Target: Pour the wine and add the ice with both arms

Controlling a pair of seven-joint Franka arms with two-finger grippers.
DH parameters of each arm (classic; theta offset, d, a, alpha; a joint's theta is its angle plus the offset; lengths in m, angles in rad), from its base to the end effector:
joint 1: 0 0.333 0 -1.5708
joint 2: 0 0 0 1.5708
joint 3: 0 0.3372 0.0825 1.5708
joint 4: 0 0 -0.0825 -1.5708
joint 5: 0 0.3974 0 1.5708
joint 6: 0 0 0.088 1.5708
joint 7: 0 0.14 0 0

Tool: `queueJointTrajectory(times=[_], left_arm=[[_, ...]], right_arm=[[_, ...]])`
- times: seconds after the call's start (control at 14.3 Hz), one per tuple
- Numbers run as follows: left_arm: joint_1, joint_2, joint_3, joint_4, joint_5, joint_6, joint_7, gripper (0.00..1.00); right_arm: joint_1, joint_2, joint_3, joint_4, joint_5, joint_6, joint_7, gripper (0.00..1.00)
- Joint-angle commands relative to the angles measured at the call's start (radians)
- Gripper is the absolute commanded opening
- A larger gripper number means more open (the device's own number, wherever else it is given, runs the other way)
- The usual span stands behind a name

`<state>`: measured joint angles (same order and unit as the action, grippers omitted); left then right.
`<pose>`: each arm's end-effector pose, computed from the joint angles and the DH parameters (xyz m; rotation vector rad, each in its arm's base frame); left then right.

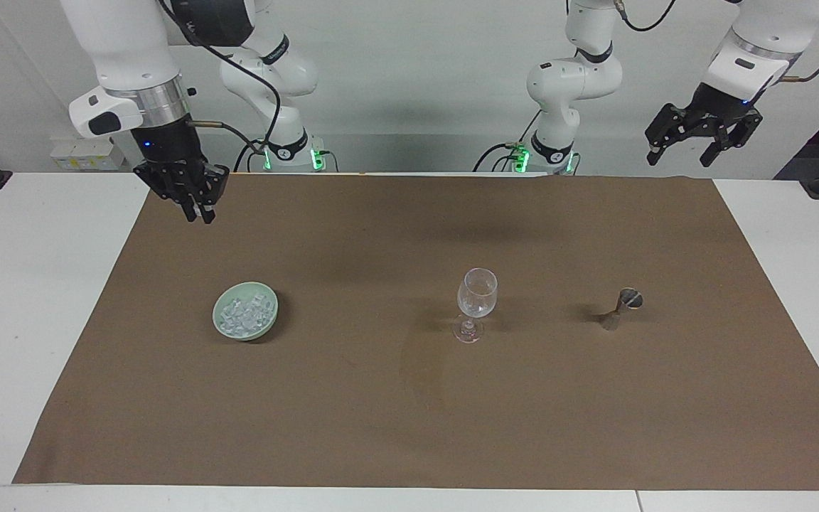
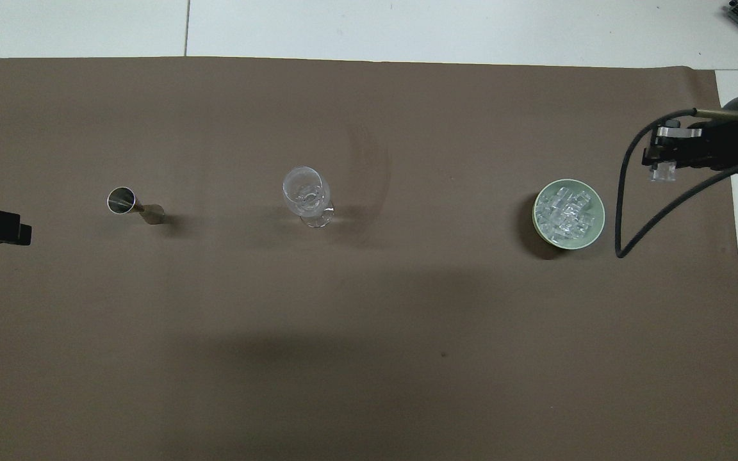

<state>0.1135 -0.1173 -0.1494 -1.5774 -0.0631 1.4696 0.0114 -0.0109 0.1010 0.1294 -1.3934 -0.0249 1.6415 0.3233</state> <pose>0.5172 -0.0332 0.6637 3.0951 -0.0820 0.0118 0.6099 0.0647 0.6476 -3.0959 0.3208 -0.2291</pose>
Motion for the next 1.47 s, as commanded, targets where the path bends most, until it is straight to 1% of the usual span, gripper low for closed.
queueJointTrajectory(times=[0.0, 0.07, 0.14, 0.21, 0.35, 0.49, 0.56, 0.77, 0.91, 1.12, 1.26, 1.4], left_arm=[[0.006, -0.015, 0.005, -0.026, -0.015, -0.012, 0.009, 1.00], [0.006, -0.015, 0.005, -0.021, -0.015, -0.012, 0.004, 1.00], [0.008, -0.015, 0.004, -0.015, -0.015, -0.012, 0.002, 1.00], [0.008, -0.015, 0.004, -0.013, -0.015, -0.011, 0.002, 1.00], [0.006, -0.015, 0.004, -0.013, -0.015, -0.011, 0.001, 1.00], [0.008, -0.015, 0.004, -0.013, -0.015, -0.011, 0.001, 1.00], [0.009, -0.015, 0.005, -0.013, -0.015, -0.011, 0.002, 1.00], [0.011, -0.015, 0.007, -0.013, -0.015, -0.012, 0.002, 1.00], [0.009, -0.015, 0.005, -0.013, -0.015, -0.011, 0.002, 1.00], [0.009, -0.015, 0.005, -0.013, -0.014, -0.011, 0.002, 1.00], [0.011, -0.015, 0.005, -0.013, -0.015, -0.011, 0.002, 1.00], [0.009, -0.015, 0.005, -0.013, -0.015, -0.011, 0.002, 1.00]], right_arm=[[0.064, 0.075, 0.029, 0.129, 0.006, -0.038, 0.136, 0.00], [0.101, 0.100, 0.035, 0.184, 0.010, -0.058, 0.196, 0.00], [0.124, 0.117, 0.048, 0.213, 0.010, -0.074, 0.239, 0.00], [0.141, 0.118, 0.058, 0.221, 0.016, -0.068, 0.276, 0.00], [0.152, 0.127, 0.072, 0.232, 0.068, -0.045, 0.351, 0.00], [0.179, 0.138, 0.096, 0.235, 0.077, -0.010, 0.440, 0.00], [0.199, 0.149, 0.104, 0.235, 0.077, 0.021, 0.474, 0.00], [0.264, 0.218, 0.108, 0.257, 0.077, 0.110, 0.554, 0.00], [0.307, 0.267, 0.108, 0.264, 0.083, 0.202, 0.597, 0.00], [0.341, 0.339, 0.113, 0.264, 0.083, 0.332, 0.628, 0.00], [0.357, 0.364, 0.115, 0.272, 0.083, 0.377, 0.646, 0.00], [0.385, 0.376, 0.113, 0.275, 0.083, 0.397, 0.651, 0.00]])
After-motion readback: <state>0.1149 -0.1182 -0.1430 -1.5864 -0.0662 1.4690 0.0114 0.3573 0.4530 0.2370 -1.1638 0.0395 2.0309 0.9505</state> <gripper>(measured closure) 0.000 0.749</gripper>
